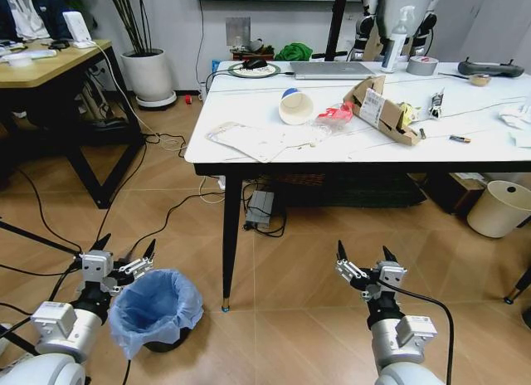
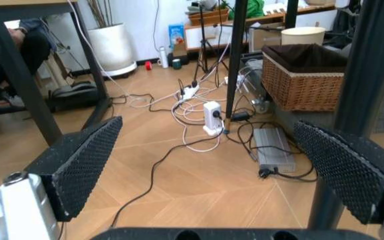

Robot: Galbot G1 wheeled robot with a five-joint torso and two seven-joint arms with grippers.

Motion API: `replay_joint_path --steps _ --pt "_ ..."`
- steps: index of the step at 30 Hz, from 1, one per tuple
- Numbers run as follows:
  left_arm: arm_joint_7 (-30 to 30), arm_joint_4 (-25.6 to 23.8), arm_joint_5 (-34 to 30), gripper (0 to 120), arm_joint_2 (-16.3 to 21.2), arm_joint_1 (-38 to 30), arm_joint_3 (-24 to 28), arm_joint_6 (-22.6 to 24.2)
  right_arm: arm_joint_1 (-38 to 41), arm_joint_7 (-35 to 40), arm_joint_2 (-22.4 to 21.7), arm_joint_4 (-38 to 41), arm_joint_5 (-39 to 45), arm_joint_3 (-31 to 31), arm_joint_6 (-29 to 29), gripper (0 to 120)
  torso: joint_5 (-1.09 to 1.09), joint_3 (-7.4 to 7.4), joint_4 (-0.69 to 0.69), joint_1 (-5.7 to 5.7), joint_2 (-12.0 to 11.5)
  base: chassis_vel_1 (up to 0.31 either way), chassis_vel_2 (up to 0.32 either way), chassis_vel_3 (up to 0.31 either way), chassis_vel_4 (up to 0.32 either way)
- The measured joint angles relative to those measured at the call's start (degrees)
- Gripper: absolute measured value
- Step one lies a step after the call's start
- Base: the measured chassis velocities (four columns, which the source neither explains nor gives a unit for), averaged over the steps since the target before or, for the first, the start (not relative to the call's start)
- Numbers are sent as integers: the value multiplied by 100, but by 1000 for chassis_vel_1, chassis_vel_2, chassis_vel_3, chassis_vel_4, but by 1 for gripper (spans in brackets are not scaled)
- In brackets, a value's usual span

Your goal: Pick up the trash bin and place the trash from the table into it.

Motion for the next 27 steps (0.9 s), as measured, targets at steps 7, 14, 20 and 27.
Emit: replay_joint_path --steps 7,14,20,27 --pt "22 -29 -6 100 63 52 -26 0 -26 0 -22 -5 -13 -17 12 100 0 -106 0 -52 -159 0 0 0 0" --pt "20 -99 -8 100 68 82 -27 0 -21 1 38 21 -25 -26 24 100 0 -229 0 -92 -320 0 0 0 0" --pt "14 -100 -4 100 86 65 -30 1 -9 13 79 41 -31 -41 10 100 0 -339 0 -136 -474 0 0 0 0" --pt "12 -70 -2 100 66 64 -45 -1 28 27 145 31 -44 -91 0 100 0 -448 0 -181 -630 0 0 0 0"
